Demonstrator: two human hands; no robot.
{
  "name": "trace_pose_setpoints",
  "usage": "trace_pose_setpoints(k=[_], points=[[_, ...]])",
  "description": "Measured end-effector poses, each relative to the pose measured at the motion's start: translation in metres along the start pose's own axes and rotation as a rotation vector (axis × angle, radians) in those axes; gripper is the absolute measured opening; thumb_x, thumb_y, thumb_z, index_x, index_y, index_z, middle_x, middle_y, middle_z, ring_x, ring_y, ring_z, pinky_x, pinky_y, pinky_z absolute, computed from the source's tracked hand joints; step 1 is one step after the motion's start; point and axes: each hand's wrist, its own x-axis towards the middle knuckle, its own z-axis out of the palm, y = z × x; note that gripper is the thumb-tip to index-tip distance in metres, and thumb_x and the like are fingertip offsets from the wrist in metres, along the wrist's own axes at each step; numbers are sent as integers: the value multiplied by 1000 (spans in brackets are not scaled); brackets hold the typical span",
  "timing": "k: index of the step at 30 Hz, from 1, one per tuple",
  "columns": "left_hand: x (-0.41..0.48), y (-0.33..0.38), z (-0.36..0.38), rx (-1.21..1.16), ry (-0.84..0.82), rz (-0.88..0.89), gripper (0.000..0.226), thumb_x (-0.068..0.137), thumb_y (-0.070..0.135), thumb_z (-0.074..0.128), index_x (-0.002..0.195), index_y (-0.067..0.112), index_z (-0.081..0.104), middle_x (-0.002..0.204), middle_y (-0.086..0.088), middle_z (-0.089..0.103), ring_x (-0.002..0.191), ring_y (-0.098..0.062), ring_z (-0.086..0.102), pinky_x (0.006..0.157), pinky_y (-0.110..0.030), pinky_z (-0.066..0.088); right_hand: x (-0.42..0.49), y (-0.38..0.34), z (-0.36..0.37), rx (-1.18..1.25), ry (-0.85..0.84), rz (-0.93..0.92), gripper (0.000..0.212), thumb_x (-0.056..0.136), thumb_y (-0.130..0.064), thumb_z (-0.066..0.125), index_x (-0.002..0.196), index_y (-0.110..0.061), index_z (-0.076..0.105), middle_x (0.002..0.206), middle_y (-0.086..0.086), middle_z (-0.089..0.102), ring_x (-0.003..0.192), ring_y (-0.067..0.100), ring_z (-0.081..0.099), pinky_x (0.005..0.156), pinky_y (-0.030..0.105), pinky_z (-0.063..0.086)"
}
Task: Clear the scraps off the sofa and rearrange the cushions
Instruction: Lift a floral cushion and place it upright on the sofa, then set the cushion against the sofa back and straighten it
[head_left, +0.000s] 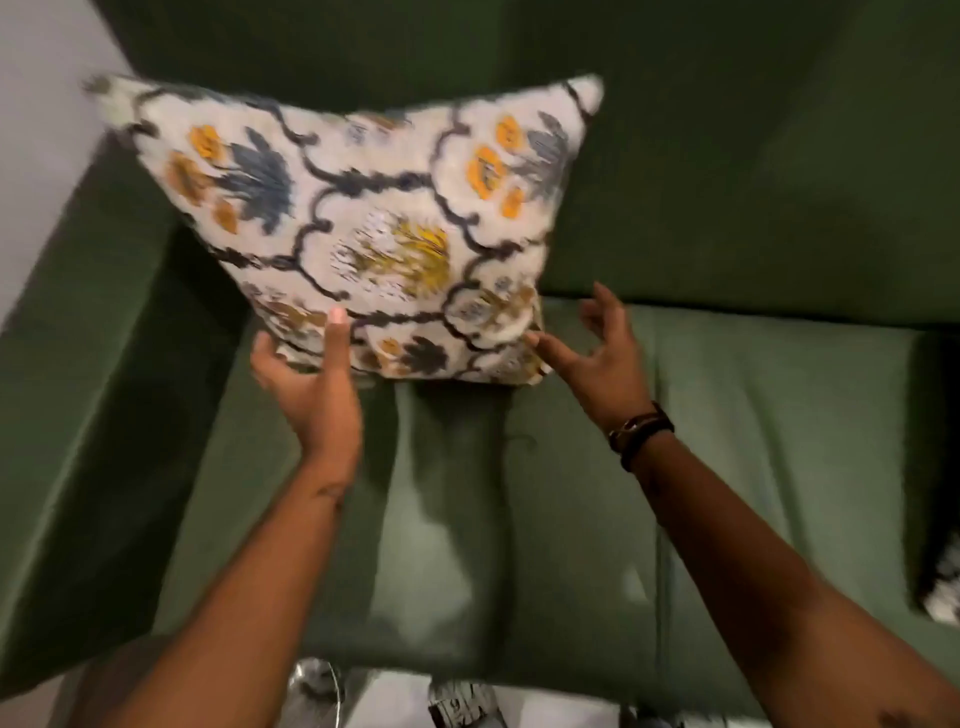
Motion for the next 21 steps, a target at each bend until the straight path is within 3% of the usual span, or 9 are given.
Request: trace_pose_setpoints(k=[2, 4, 9, 11, 14, 16, 18, 19, 21], points=[[-84, -14, 20, 92, -141, -88, 94, 73, 52, 77, 145, 11, 32, 146, -6, 39, 134, -14, 41, 111, -16, 37, -35, 15, -38, -15, 65, 82, 85, 75, -27, 81, 144, -12, 33, 138, 9, 47, 124, 12, 46, 98, 16, 38], [-168, -20, 40, 189, -398, -130, 100, 65, 61, 74, 146, 17, 35, 149, -2, 39, 134, -6, 39, 114, -23, 33, -70, 35, -80, 24, 193, 163, 79, 75, -30, 81, 140, -16, 39, 133, 4, 50, 120, 9, 48, 95, 14, 40], [-316, -16, 136, 277, -1007, -109, 103, 62, 50, 83, 147, 23, 32, 154, -2, 39, 142, -10, 37, 118, -30, 31, -163, 108, -214, 209, 612, 501, 46, 82, -31, 74, 119, -17, 52, 113, 11, 63, 102, 22, 60, 85, 26, 48], [-357, -7, 195, 215, -1126, -177, 107, 61, 33, 89, 148, 18, 28, 155, -9, 37, 144, -16, 34, 119, -32, 29, -192, 136, -269, 234, 758, 633, 60, 79, -38, 75, 128, -16, 47, 117, 12, 60, 103, 22, 59, 88, 30, 48], [-408, 4, 287, 222, -1306, -182, 122, 48, 42, 86, 150, 13, 25, 157, -12, 33, 143, -14, 32, 111, -21, 29, -210, 165, -339, 303, 954, 717, 91, 68, -53, 76, 140, -17, 36, 121, 5, 51, 109, 21, 53, 89, 31, 44], [-444, 11, 346, 269, -1446, -92, 129, 43, 46, 86, 150, 11, 25, 158, -12, 33, 138, -9, 35, 105, -15, 31, -206, 177, -380, 412, 1037, 698, 101, 64, -57, 76, 145, -18, 29, 125, 2, 49, 106, 14, 53, 85, 24, 41], [-474, 15, 402, 329, -1564, 29, 133, 40, 53, 86, 151, 14, 24, 159, -10, 32, 136, -9, 36, 104, -17, 32, -191, 188, -416, 528, 1113, 625, 103, 63, -52, 80, 146, -17, 29, 131, 1, 53, 98, -2, 60, 80, 13, 45], [-483, 19, 429, 365, -1604, 79, 135, 40, 58, 86, 152, 17, 22, 160, -9, 30, 139, -13, 35, 105, -21, 32, -182, 193, -429, 583, 1149, 601, 107, 59, -53, 82, 145, -17, 31, 132, 1, 56, 97, -5, 62, 82, 14, 49], [-504, 25, 483, 452, -1634, 136, 135, 44, 67, 83, 153, 23, 17, 163, -8, 26, 143, -24, 34, 104, -29, 35, -166, 205, -453, 663, 1202, 662, 115, 48, -63, 84, 141, -17, 34, 131, 0, 58, 106, 10, 62, 95, 33, 50]])
